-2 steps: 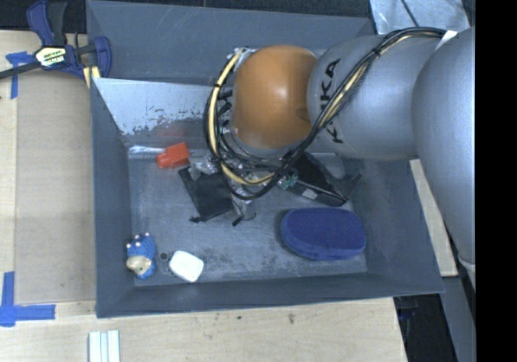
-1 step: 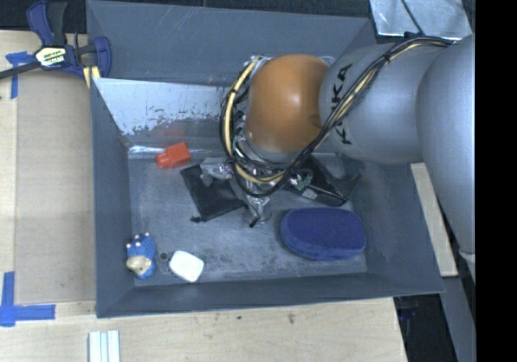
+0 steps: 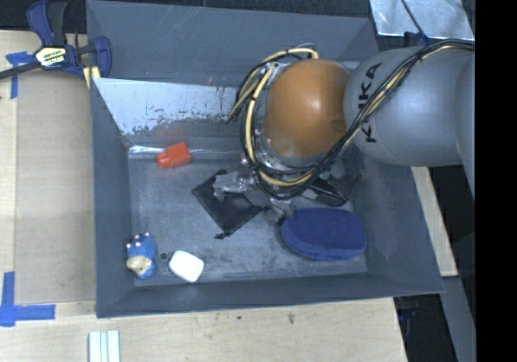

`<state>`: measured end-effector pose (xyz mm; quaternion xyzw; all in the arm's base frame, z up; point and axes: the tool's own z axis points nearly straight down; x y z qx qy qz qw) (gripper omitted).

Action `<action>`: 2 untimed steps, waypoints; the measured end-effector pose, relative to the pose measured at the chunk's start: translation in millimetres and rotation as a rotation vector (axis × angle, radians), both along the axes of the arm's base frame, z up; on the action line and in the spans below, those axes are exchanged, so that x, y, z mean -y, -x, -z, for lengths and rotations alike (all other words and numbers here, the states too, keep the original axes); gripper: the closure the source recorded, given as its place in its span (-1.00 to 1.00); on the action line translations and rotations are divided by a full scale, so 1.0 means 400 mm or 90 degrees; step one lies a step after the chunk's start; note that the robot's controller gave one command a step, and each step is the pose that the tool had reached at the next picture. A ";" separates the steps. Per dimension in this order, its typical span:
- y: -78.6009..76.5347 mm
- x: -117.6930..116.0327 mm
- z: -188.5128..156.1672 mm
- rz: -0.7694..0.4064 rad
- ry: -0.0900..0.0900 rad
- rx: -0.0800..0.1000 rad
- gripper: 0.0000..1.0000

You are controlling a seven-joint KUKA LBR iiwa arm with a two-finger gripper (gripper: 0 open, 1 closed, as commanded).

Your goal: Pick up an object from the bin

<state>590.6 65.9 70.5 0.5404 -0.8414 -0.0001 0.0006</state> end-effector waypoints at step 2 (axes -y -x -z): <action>-0.007 -0.004 -0.126 0.003 -0.002 0.006 1.00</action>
Offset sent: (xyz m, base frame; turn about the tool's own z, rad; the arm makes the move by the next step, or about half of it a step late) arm 0.0000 0.0000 0.0000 0.0000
